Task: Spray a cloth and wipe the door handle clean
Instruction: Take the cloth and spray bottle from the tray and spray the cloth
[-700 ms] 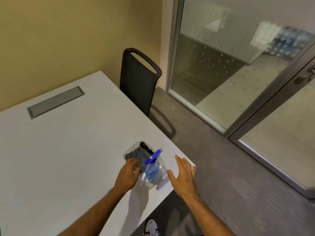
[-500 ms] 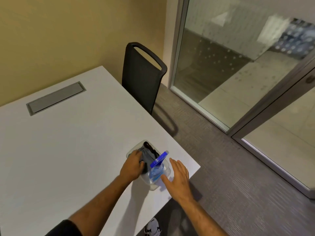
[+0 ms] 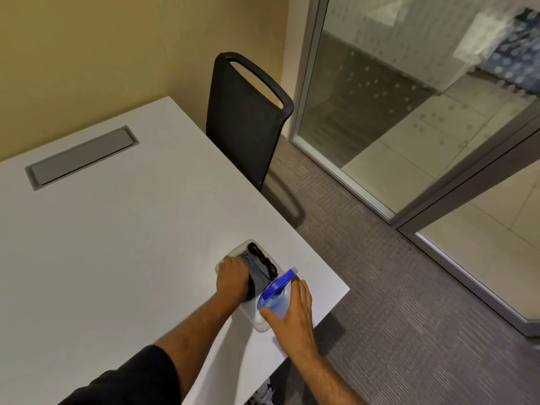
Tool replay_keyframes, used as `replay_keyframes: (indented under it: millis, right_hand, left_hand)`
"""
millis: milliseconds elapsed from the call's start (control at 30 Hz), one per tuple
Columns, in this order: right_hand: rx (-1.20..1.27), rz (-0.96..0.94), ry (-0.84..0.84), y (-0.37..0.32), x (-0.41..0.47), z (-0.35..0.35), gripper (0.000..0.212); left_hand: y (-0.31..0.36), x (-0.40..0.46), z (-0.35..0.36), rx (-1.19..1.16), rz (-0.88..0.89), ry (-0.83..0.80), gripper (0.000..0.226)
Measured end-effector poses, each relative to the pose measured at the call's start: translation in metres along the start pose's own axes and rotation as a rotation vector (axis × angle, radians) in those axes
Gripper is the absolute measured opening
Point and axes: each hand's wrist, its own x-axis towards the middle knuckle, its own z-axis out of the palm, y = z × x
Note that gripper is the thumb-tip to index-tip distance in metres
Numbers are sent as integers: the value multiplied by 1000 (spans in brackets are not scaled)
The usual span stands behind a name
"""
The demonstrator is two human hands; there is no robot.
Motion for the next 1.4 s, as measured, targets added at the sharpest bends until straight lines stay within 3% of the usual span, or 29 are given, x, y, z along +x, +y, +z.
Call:
replay_keyframes:
  millis: [200,467,633,733,933,1100,1200,1400]
  right_hand:
    - [47,61,38,3,10,9,99]
    - [60,80,41,2,22,19,117]
    - [195,90,81,-2,31,27,94]
    - [223,95,114,-3,34,28,71]
    - [298,-33,53,-10,27,17,71]
    - [354,-183,85,-32,10,-11,63]
    - [412,-280,149,-53,-7,-36,35]
    - [433,-350,203,-73,-40,-79,35]
  left_hand:
    - [3,8,15,-34,-43,-28,49]
    - [0,21,27,-174,-41,-24,52]
    - [5,26,23,-243,-59,-73,87]
    - [8,30,20,-307,-82,-75,72]
    - [0,31,-2,-447,-108,-158,44]
    - [-14,22,-18,-806,-207,-288,34]
    - [-24,4,-19,-1149,-202,-335,28]
    - [-37,-43,-30,-1450,-169,-336,37]
